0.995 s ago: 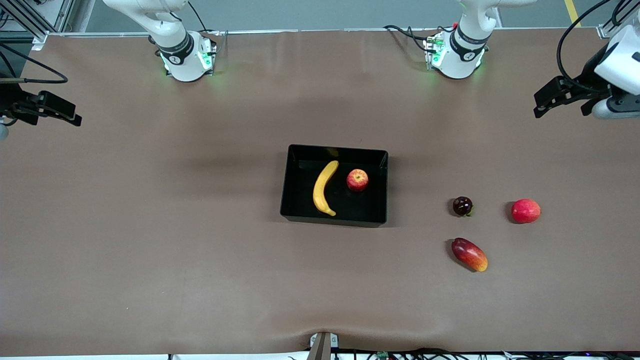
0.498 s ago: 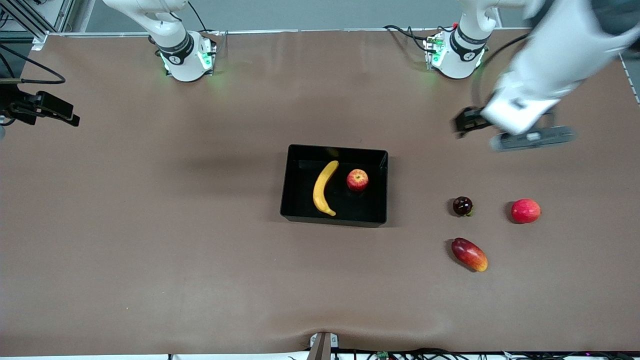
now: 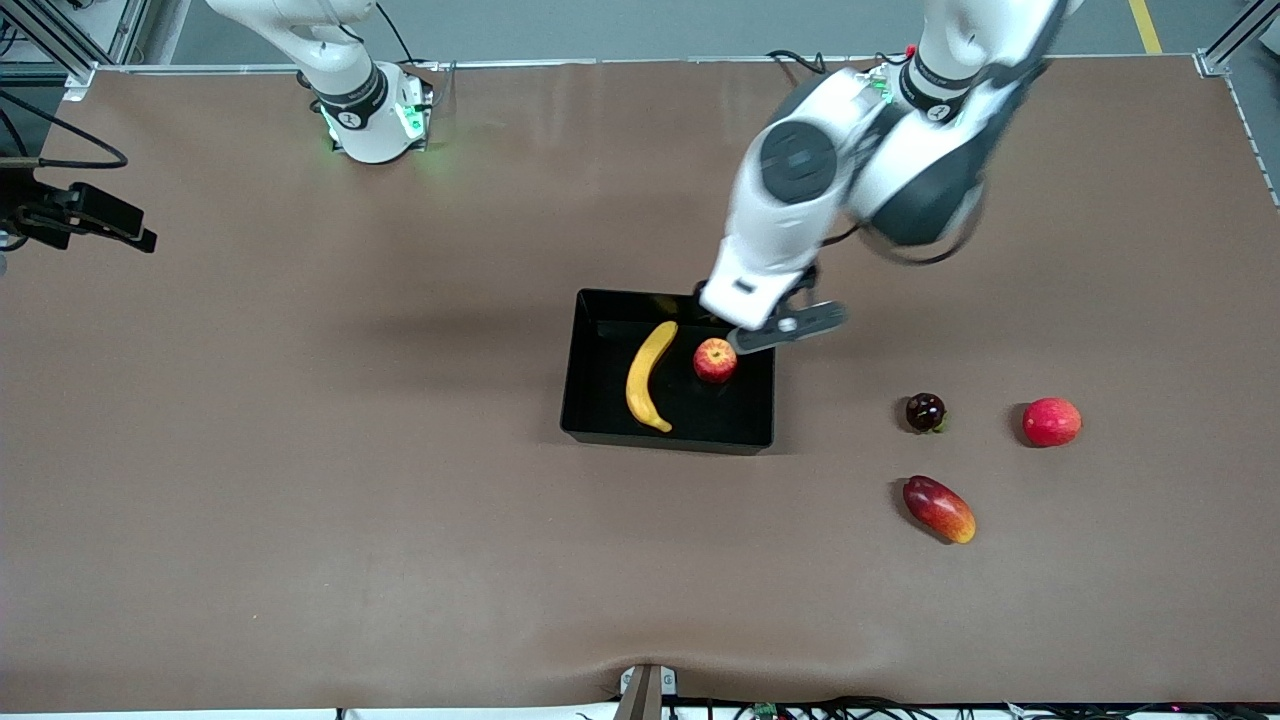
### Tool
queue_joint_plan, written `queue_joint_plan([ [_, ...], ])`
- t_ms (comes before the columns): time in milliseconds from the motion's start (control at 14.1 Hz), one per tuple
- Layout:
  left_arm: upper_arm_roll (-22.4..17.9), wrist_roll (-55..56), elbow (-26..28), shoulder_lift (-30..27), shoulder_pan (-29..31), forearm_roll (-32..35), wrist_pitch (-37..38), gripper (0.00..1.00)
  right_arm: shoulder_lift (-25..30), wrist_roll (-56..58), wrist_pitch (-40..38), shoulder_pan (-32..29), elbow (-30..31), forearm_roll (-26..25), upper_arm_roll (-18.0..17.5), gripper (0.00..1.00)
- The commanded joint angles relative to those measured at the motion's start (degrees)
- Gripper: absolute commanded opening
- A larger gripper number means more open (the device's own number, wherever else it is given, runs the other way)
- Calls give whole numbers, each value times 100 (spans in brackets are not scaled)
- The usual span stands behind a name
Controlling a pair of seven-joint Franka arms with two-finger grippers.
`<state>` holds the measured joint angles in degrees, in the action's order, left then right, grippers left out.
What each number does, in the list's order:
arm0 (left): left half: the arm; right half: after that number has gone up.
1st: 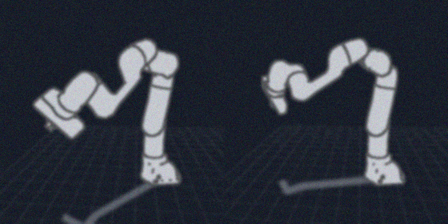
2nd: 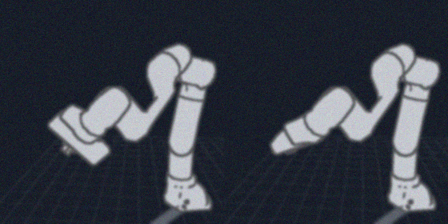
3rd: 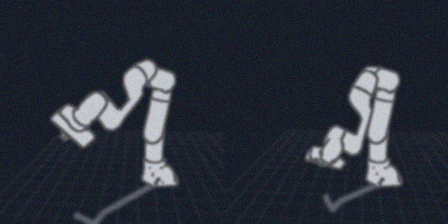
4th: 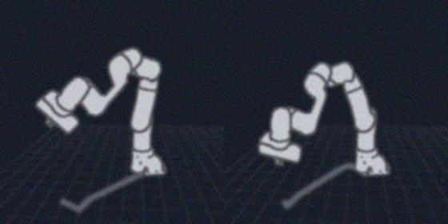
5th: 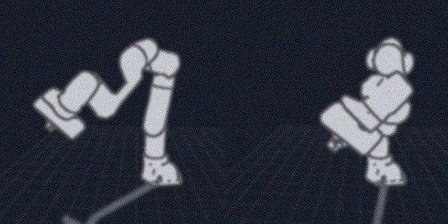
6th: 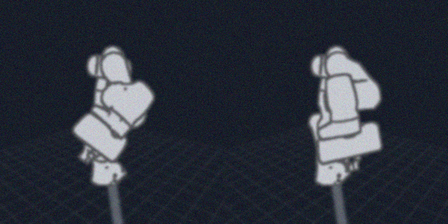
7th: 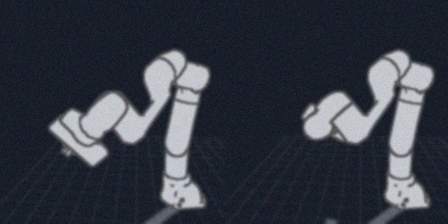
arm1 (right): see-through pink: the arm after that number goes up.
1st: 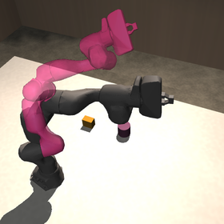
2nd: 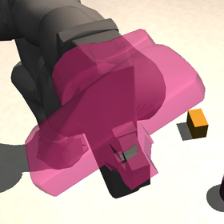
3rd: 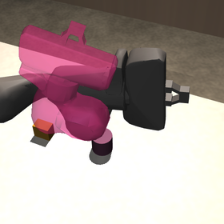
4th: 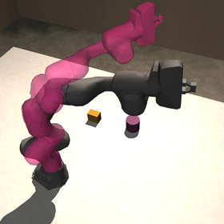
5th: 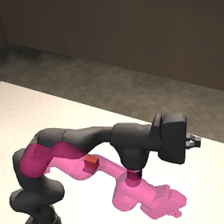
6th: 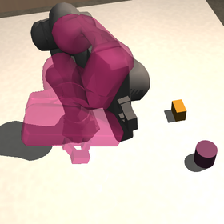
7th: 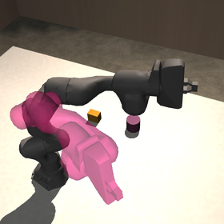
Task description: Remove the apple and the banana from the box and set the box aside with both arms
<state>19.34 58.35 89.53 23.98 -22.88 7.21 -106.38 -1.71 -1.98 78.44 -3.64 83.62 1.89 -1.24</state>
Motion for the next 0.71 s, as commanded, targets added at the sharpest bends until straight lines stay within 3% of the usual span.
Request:
queue_joint_plan([
  [0, -9, 492, -138, 623, -348, 482, -224, 100, 92, -4, -13, -93, 75, -39, -61, 100],
  [640, -61, 1142, 11, 1635, -393, 1343, -1260, 100, -48, 22, 40, -129, -12, 5, -70, 100],
])
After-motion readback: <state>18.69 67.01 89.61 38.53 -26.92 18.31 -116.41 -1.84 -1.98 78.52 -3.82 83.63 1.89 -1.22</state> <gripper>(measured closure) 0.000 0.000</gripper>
